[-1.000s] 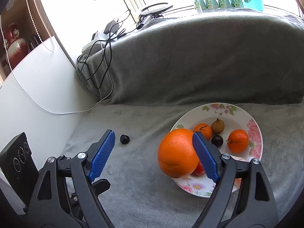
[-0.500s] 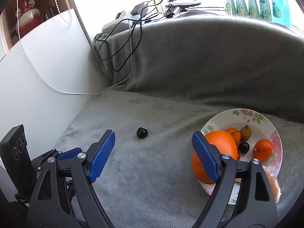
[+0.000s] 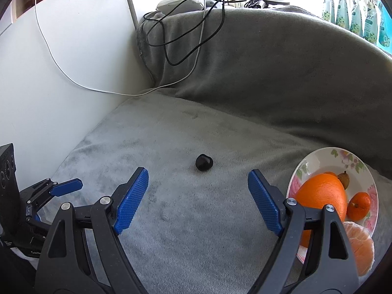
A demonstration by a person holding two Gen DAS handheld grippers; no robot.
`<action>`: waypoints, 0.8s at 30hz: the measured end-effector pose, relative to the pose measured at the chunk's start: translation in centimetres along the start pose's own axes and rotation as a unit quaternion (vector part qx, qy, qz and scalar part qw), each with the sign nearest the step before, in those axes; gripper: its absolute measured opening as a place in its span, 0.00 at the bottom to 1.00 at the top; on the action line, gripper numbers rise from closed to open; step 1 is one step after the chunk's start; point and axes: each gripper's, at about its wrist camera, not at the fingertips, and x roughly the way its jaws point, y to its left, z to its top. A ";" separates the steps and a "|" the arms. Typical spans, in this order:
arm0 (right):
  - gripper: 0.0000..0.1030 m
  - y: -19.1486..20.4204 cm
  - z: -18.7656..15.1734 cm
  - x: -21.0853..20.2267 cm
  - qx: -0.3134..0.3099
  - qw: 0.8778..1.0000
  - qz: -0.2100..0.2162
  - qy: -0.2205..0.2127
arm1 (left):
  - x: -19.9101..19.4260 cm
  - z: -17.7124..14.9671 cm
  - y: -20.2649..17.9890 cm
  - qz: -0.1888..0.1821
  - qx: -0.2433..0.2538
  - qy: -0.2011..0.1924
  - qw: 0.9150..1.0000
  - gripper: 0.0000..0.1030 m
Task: Organize fruits
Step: 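Move the right gripper to the dark plum on the blanket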
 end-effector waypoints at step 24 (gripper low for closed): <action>0.47 -0.2 0.4 8.1 -0.008 0.998 -0.007 0.064 | -1.3 -1.3 4.2 0.014 -0.058 0.000 0.998 0.75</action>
